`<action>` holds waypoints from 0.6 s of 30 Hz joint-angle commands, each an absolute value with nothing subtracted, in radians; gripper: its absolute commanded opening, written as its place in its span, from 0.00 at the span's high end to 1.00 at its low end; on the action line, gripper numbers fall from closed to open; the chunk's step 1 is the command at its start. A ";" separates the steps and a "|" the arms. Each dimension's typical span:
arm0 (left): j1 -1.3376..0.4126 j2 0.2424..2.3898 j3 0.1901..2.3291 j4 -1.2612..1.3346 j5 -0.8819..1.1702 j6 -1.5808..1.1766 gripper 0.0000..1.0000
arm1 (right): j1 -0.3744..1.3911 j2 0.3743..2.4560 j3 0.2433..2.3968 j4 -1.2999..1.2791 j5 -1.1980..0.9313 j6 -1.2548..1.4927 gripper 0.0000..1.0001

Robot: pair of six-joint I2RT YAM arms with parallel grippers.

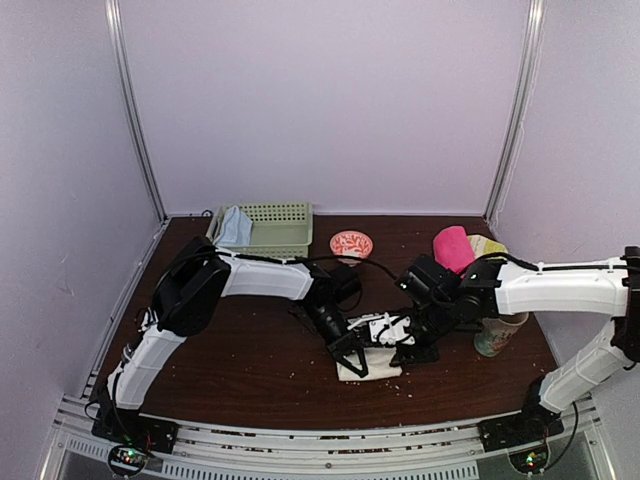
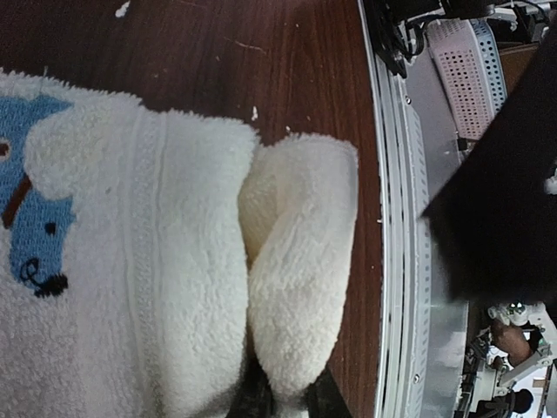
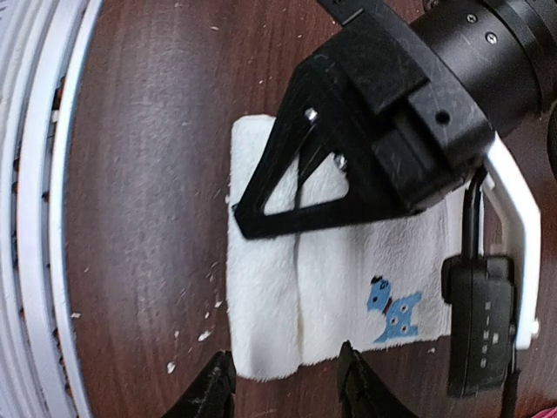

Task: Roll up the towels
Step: Roll the towel at the center of the board.

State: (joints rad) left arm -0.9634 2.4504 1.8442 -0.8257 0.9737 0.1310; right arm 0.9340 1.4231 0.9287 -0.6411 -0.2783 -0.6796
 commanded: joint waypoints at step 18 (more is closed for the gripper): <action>-0.974 2.425 1.731 -0.770 0.768 0.096 0.87 | 1.017 1.698 0.910 -0.454 -0.194 -0.595 0.83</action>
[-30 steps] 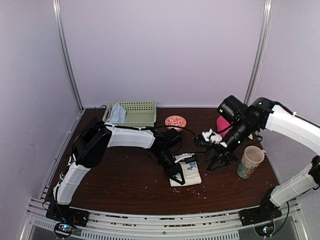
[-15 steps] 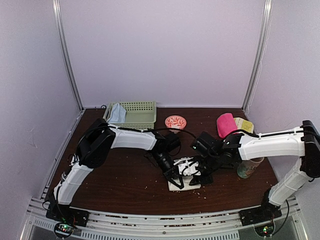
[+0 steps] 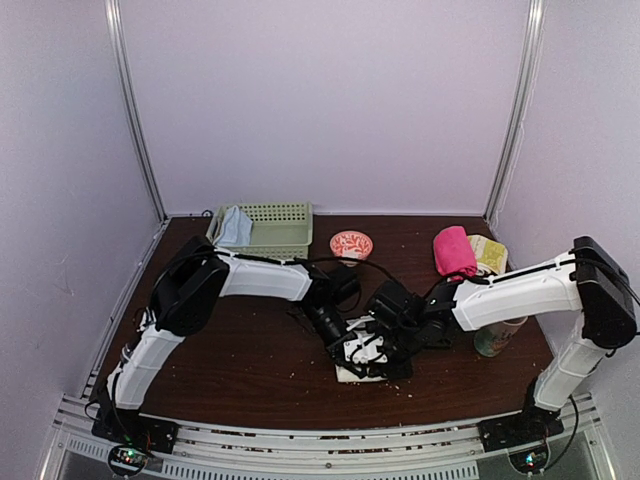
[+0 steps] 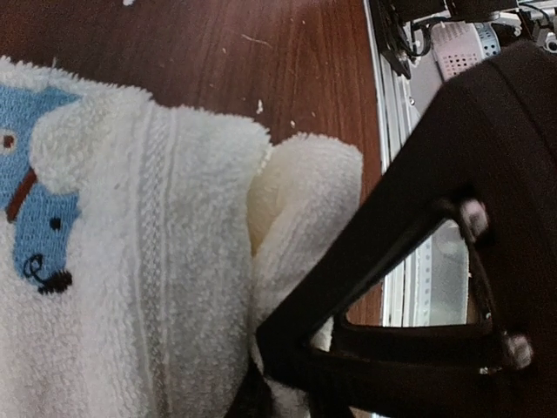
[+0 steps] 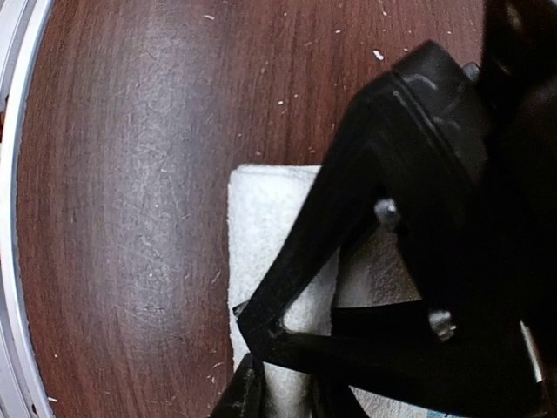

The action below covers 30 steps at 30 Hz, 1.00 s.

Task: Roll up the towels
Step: Roll the towel at the center of the board.

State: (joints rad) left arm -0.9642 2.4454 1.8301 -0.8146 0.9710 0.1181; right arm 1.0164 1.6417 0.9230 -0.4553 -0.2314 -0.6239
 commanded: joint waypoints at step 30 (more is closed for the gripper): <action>-1.228 1.830 1.077 0.034 -0.084 0.346 0.51 | 0.632 2.342 1.535 -1.300 -1.010 -0.735 0.99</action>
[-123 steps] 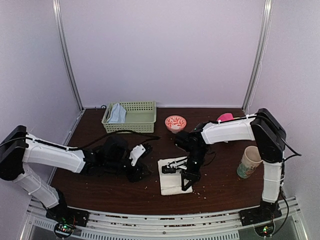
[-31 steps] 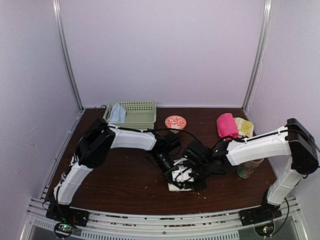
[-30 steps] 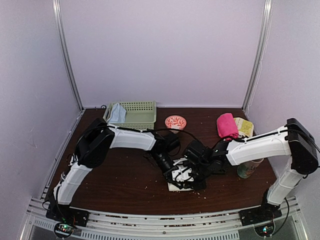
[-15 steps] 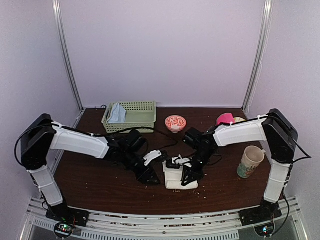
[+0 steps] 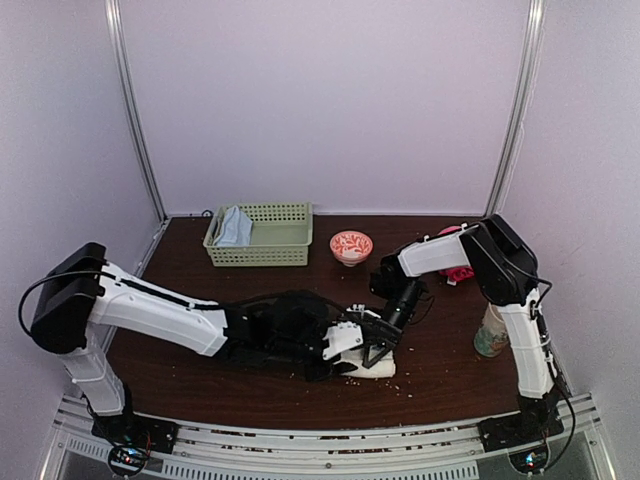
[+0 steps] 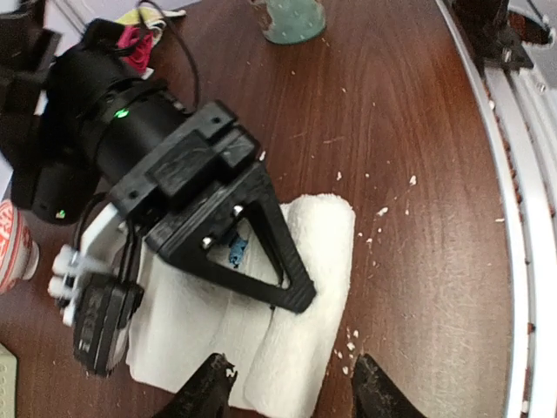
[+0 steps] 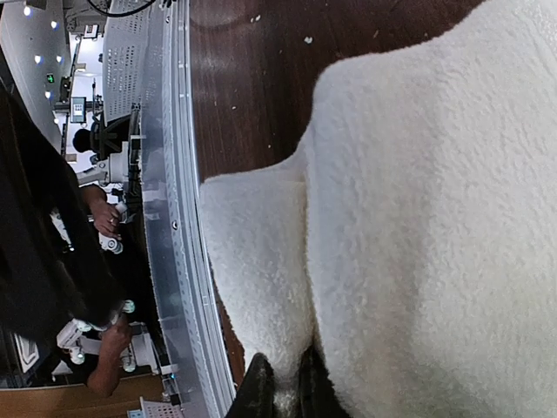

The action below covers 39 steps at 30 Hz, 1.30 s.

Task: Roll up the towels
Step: Roll the towel at the center of the board.

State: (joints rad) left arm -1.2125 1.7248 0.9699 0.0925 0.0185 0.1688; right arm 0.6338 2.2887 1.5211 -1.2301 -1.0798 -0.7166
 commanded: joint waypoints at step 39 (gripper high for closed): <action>-1.206 1.996 1.247 -0.314 0.190 0.279 0.96 | 0.541 1.993 1.752 -1.351 -0.979 -0.658 0.63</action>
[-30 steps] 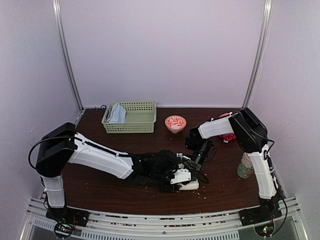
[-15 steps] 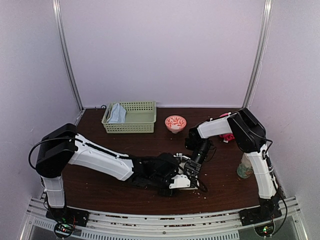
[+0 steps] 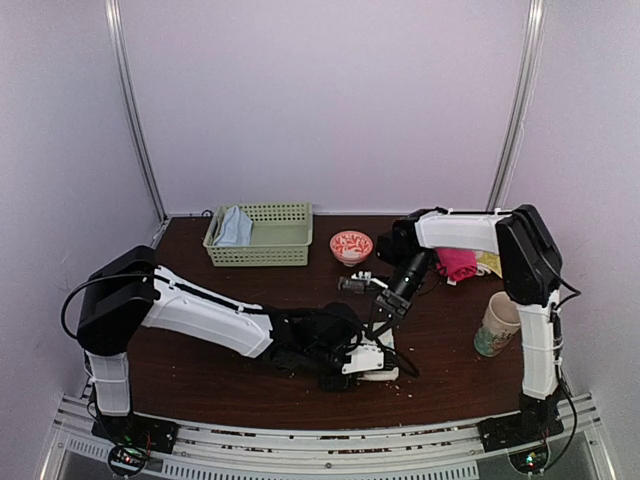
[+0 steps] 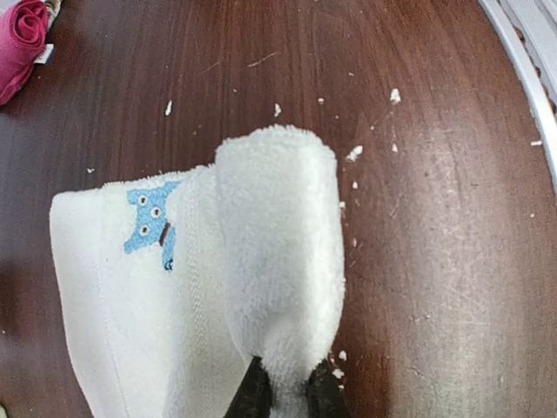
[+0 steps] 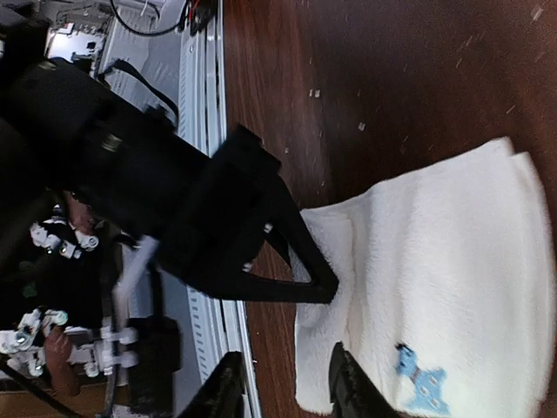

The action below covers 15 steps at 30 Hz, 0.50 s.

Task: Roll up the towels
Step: Roll the towel at the center of the board.

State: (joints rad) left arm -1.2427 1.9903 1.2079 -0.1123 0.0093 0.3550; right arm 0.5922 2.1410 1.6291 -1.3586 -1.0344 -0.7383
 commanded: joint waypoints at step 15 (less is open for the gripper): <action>-0.962 2.388 1.642 -0.717 0.952 0.038 0.96 | 0.663 1.414 1.498 -1.105 -0.850 -0.733 0.52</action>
State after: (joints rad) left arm -0.9840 2.2723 1.6455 -0.5713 0.7292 0.1356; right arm 0.5793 1.4395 1.6440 -1.0962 -0.8982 -0.6193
